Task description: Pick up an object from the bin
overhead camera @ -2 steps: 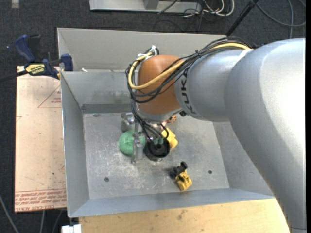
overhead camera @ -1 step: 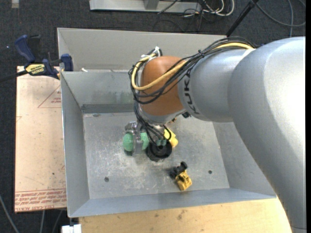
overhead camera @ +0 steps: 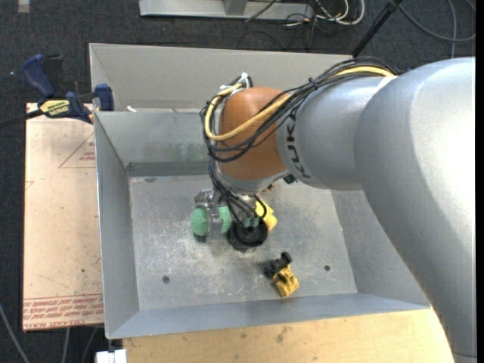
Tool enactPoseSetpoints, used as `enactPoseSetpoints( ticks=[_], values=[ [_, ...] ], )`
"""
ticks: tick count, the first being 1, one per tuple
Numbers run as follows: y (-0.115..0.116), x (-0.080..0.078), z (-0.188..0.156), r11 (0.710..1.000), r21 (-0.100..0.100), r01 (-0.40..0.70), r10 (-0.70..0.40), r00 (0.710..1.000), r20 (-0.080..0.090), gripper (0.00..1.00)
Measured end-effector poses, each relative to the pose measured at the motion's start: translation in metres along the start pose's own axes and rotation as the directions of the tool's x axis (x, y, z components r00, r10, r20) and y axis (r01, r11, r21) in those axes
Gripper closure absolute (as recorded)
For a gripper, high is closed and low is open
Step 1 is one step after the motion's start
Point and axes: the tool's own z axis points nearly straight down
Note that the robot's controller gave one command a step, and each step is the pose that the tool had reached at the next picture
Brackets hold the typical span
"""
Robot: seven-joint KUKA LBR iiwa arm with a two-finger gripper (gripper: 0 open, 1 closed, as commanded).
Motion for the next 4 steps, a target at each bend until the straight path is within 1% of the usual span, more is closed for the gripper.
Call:
enactPoseSetpoints(
  ticks=[1, 3, 4],
  values=[
    [0.000, 0.001, -0.004, 1.000, 0.000, 0.000, 0.000, 1.000, -0.004, 1.00],
    [0.000, 0.002, -0.037, 1.000, 0.001, -0.001, 0.001, 1.000, -0.005, 1.00],
    [0.000, 0.001, -0.055, 1.000, 0.001, -0.001, 0.001, 1.000, -0.002, 1.00]
  ],
)
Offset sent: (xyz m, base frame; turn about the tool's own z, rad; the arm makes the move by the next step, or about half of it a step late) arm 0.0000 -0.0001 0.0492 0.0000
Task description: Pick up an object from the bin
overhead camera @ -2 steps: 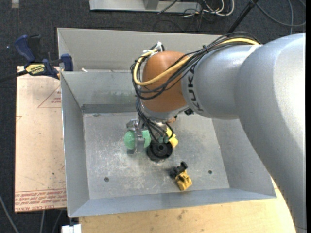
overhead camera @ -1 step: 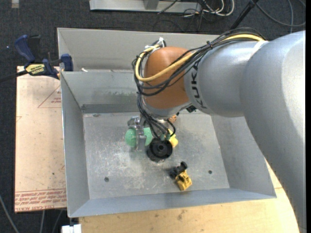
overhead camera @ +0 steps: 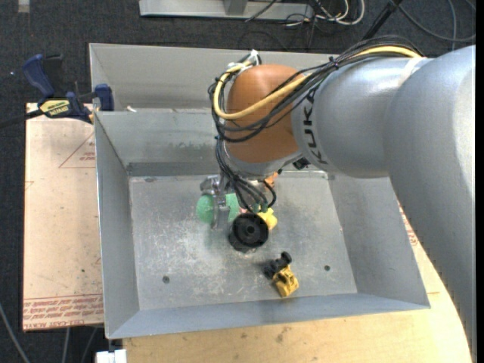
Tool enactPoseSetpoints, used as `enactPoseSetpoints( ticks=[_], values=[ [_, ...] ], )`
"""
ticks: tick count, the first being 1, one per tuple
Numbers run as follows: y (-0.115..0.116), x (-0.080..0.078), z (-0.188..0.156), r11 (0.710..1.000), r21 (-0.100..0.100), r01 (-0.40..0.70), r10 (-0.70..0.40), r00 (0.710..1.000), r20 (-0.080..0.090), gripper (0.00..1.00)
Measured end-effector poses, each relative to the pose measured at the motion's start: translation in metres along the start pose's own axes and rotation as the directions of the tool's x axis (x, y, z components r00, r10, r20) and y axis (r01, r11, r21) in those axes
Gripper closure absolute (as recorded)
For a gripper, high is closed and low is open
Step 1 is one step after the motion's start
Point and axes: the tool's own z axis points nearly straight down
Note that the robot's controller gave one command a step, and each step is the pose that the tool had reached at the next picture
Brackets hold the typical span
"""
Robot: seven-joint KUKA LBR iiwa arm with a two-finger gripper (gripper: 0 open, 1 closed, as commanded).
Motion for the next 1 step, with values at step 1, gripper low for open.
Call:
enactPoseSetpoints(
  ticks=[1],
  values=[
    [0.0002, -0.0011, -0.0138, 1.000, 0.000, 0.000, 0.000, 1.000, 0.005, 1.00]
  ],
)
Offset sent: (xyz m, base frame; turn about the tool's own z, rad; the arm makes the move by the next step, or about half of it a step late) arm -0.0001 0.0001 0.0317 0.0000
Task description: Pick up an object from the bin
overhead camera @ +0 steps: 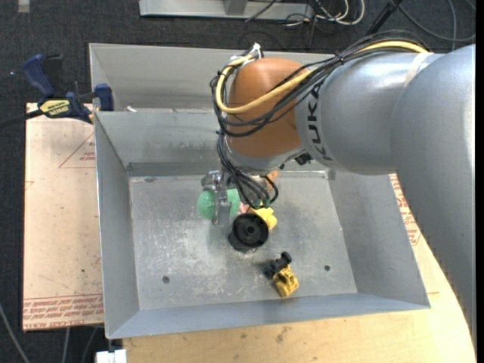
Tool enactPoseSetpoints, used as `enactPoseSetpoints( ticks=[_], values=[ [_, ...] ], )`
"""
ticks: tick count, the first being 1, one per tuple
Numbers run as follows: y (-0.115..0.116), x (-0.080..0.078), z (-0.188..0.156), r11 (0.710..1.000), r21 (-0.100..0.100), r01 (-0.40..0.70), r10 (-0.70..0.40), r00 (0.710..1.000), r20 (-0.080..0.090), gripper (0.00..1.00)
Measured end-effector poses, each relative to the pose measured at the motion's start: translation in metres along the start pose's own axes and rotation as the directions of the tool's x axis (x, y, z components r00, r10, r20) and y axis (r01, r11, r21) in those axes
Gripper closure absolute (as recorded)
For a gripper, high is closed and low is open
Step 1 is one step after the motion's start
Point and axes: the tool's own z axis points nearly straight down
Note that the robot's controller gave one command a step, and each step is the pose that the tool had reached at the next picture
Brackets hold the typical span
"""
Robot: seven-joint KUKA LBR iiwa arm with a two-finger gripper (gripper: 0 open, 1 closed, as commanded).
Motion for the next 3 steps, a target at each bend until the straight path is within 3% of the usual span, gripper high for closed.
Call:
enactPoseSetpoints(
  ticks=[3],
  values=[
    [0.000, 0.000, -0.025, 1.000, 0.000, -0.001, 0.001, 1.000, -0.002, 1.00]
  ],
)
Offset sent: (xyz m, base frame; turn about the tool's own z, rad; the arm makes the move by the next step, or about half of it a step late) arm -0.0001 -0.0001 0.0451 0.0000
